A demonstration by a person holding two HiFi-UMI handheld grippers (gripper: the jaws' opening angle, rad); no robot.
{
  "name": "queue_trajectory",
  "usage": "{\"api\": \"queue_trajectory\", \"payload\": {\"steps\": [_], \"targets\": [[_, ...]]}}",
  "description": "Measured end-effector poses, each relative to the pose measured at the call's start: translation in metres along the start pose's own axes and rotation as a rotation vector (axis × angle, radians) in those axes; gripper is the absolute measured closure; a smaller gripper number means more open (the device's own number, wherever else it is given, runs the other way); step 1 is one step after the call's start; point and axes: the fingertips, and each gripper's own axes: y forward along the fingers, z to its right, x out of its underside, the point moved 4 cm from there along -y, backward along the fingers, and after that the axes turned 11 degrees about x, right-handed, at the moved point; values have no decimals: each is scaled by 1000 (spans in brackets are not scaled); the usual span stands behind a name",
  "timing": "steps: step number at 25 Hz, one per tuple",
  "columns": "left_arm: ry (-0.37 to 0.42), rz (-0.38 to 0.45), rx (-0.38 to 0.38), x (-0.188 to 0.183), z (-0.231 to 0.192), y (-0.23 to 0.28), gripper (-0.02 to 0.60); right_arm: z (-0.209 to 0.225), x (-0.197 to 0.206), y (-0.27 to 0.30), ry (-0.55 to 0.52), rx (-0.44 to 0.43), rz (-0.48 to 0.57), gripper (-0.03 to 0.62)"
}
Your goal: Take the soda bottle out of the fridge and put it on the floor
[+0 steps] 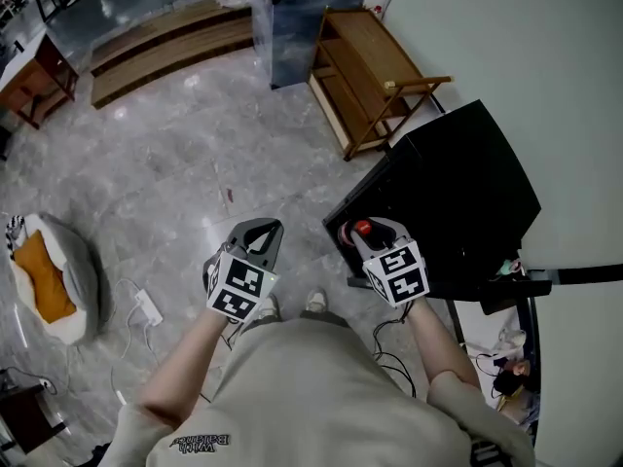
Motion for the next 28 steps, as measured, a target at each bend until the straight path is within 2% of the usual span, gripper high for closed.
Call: {"api": "queue_trajectory", "payload": {"steps": [7, 16, 22, 28], "targets": [[-30, -21, -44, 17, -2, -20, 575, -35, -24, 12, -78, -86, 19, 482], [-92, -55, -141, 47, -13, -53, 575, -89, -54, 32, -189, -217, 57, 482], [-143, -64, -188, 68, -18, -77, 575, -120, -60, 39, -238, -276, 52, 482], [-182, -94, -192, 93, -23, -76, 575, -144, -53, 59, -266, -303, 17, 482]]}}
